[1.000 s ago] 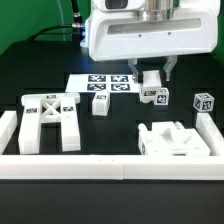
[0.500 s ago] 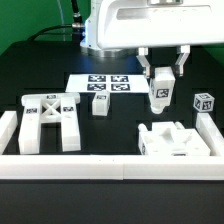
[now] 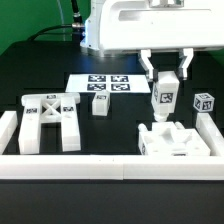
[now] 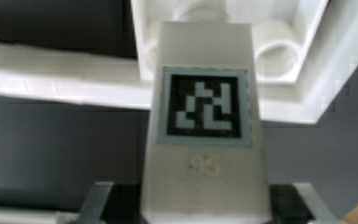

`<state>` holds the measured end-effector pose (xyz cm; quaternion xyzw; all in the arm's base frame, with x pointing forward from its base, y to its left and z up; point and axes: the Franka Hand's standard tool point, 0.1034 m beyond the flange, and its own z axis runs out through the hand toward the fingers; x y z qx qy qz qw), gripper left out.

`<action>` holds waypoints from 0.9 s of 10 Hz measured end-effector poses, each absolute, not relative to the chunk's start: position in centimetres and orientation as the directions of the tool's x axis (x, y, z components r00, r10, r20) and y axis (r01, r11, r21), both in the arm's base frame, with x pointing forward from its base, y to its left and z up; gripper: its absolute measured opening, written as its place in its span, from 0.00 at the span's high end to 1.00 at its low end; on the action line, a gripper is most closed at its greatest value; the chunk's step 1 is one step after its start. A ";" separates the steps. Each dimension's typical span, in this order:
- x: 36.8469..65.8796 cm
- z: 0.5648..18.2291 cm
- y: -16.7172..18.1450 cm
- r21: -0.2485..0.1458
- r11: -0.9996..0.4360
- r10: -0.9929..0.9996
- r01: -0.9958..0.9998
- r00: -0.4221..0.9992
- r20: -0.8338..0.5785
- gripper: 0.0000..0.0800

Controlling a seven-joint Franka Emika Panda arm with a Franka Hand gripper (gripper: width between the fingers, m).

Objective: Assemble chair

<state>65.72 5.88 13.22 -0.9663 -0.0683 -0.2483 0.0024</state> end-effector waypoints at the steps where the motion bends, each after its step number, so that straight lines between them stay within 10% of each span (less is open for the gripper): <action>1: 66.0 13.4 7.4 0.014 -0.990 0.130 0.138 0.885 0.448 0.64; 9: 68.1 12.7 9.4 0.018 -0.986 0.155 0.166 0.870 0.467 0.64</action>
Offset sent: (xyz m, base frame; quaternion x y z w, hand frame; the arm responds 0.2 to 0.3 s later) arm 0.0000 0.0000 0.0000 0.0000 0.0000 0.0000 1.0000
